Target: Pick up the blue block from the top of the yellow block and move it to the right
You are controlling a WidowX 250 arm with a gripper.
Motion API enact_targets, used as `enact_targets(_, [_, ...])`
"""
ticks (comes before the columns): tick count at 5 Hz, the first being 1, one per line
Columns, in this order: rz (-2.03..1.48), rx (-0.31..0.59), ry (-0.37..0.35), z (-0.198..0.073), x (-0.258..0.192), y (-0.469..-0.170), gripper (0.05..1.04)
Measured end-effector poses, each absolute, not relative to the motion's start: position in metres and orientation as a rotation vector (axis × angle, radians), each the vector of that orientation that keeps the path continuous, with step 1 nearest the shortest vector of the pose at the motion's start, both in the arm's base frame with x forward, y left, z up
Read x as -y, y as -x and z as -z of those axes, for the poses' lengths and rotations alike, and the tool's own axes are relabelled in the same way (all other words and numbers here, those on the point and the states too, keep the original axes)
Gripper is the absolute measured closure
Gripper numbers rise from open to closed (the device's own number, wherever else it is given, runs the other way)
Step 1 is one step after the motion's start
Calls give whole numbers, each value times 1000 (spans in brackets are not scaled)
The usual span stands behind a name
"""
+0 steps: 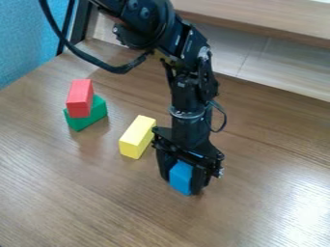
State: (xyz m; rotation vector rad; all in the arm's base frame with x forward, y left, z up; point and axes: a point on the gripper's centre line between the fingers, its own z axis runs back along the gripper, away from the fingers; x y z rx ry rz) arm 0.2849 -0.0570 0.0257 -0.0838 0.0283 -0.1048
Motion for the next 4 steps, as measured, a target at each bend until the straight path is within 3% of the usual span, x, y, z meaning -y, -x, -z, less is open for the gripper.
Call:
enact_targets(1, [93,21,115,-50,52,-285,77])
enact_targets(4, [-129,74,192,-102,-8,-284,83])
